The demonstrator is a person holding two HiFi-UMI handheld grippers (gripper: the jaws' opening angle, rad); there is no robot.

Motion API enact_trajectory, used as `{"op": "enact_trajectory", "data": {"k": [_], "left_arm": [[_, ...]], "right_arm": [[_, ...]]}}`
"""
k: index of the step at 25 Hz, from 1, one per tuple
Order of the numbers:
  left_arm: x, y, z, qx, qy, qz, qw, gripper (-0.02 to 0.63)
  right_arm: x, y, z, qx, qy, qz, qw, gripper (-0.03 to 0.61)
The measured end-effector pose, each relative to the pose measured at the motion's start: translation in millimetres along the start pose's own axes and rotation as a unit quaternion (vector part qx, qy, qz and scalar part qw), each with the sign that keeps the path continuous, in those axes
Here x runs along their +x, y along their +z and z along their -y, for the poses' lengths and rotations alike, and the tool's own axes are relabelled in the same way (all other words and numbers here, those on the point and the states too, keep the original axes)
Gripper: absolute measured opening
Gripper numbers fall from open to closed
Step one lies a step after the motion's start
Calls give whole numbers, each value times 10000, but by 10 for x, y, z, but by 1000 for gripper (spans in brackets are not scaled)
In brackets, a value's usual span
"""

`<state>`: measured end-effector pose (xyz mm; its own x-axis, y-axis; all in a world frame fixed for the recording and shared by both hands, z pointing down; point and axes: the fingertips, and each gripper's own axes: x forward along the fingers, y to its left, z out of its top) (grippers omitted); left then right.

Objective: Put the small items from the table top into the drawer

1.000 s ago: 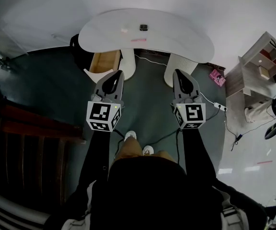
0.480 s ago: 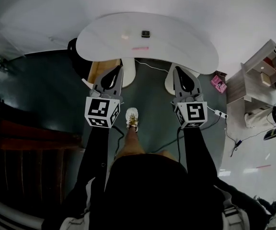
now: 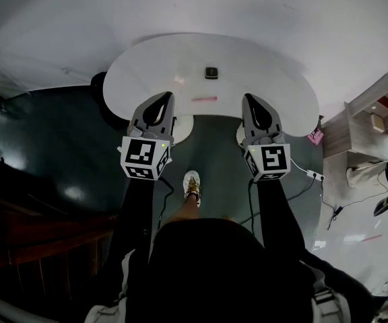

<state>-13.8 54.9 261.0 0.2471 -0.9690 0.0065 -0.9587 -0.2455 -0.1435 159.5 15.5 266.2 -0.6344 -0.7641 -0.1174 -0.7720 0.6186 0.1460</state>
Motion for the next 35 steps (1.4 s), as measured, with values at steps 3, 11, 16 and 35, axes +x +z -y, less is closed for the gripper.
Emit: {"op": "enact_trajectory", "data": {"k": [3,11,16,35], "left_arm": [[375,-36,-346,3,-88,-17,10000,15],[1159,-84,-983,27,-432,-35,9991,15],[1472,-402,-1108,-56,-612,-291,9977,15],[2187,-2184,-986,1776,-2199,-2528,9253,169]], "right_arm": [[495,-57,71,-14,-53,-35,10000,25],[1428,-67,219,-41,-261,-59,9996,25],[1636,-304,269,26,-312,-297,9991,25],[1895,-1315,488,227,170,-1186,9925,25]]}}
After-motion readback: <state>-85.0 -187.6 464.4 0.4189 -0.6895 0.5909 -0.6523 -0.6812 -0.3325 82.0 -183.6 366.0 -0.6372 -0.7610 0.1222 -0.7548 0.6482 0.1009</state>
